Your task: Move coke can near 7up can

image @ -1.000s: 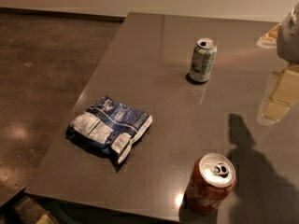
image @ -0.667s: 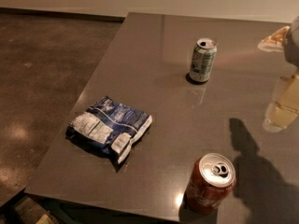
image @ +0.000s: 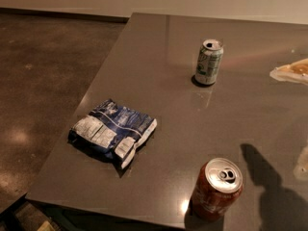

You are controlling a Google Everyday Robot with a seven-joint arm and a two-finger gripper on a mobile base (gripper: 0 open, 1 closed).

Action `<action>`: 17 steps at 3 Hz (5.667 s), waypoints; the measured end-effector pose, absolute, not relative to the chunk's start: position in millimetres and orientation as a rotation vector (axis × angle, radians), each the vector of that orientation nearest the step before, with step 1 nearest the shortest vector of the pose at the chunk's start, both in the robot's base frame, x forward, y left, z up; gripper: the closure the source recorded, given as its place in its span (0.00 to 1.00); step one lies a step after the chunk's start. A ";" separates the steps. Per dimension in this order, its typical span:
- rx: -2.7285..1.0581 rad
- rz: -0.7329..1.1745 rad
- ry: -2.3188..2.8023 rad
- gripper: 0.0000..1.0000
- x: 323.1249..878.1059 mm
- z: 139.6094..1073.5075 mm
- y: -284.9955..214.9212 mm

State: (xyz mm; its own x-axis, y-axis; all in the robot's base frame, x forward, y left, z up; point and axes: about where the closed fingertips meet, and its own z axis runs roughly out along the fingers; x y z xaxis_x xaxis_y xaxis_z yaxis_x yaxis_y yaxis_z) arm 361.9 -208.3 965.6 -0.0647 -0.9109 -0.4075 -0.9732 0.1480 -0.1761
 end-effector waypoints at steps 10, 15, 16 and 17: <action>-1.720 0.563 1.821 0.88 304.4 911.8 -102.7; -1.541 0.428 1.874 1.00 425.4 975.1 -130.9; -1.461 0.386 1.898 1.00 453.6 981.3 -135.2; -1.371 0.389 1.918 1.00 485.6 980.0 -141.9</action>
Offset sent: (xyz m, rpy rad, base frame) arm -0.0745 0.0425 -0.0618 0.2111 0.0377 0.0940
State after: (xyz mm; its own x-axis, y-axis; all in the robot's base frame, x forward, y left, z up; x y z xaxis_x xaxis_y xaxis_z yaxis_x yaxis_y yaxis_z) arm 485.6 -141.9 980.0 -0.1609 -0.6860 -0.7096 -0.9081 0.3845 -0.1659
